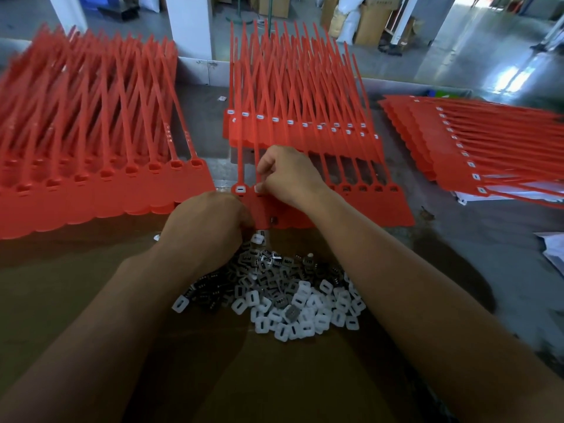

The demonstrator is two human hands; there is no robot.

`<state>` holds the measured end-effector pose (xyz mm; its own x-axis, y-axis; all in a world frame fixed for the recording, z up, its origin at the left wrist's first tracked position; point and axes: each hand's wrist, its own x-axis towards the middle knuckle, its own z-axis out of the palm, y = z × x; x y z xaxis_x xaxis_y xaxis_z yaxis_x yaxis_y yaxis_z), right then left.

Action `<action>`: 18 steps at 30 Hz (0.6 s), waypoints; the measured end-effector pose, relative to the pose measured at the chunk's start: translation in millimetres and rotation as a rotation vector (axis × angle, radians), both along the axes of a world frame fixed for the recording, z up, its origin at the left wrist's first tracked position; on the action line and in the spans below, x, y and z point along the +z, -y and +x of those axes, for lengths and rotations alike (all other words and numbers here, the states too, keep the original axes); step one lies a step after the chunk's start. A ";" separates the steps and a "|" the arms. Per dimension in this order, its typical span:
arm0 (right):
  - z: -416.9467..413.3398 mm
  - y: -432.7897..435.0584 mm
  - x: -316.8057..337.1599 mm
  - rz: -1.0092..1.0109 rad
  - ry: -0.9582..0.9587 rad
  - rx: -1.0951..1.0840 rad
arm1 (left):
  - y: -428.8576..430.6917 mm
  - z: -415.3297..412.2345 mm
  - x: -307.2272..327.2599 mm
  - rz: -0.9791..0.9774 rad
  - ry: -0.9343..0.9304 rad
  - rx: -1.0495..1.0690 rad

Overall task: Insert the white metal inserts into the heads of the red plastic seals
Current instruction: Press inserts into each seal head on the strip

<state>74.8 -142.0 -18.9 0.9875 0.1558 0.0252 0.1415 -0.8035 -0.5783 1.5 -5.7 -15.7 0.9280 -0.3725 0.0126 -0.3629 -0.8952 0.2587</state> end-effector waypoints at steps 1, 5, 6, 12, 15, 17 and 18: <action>1.4 0.4 0.6 0.015 -0.021 -0.007 | 0.0 0.1 0.0 0.001 -0.001 0.000; 13.0 -2.0 4.3 0.002 -0.123 -0.034 | 0.1 1.2 -0.4 0.010 -0.004 0.002; 15.7 -3.3 5.4 -0.013 -0.146 -0.053 | 0.0 1.1 -0.5 0.010 -0.001 0.003; 1.4 5.4 10.2 0.031 -0.104 0.038 | 0.7 -0.6 1.3 0.025 -0.001 -0.009; -28.4 17.5 15.7 0.062 -0.010 0.127 | 1.0 -0.4 1.5 0.024 -0.003 -0.005; -53.0 29.0 23.0 0.061 -0.033 0.244 | 1.5 -0.6 0.9 0.019 0.006 0.013; -65.9 34.9 26.9 0.042 -0.073 0.312 | 2.0 -0.3 0.5 0.027 0.007 0.020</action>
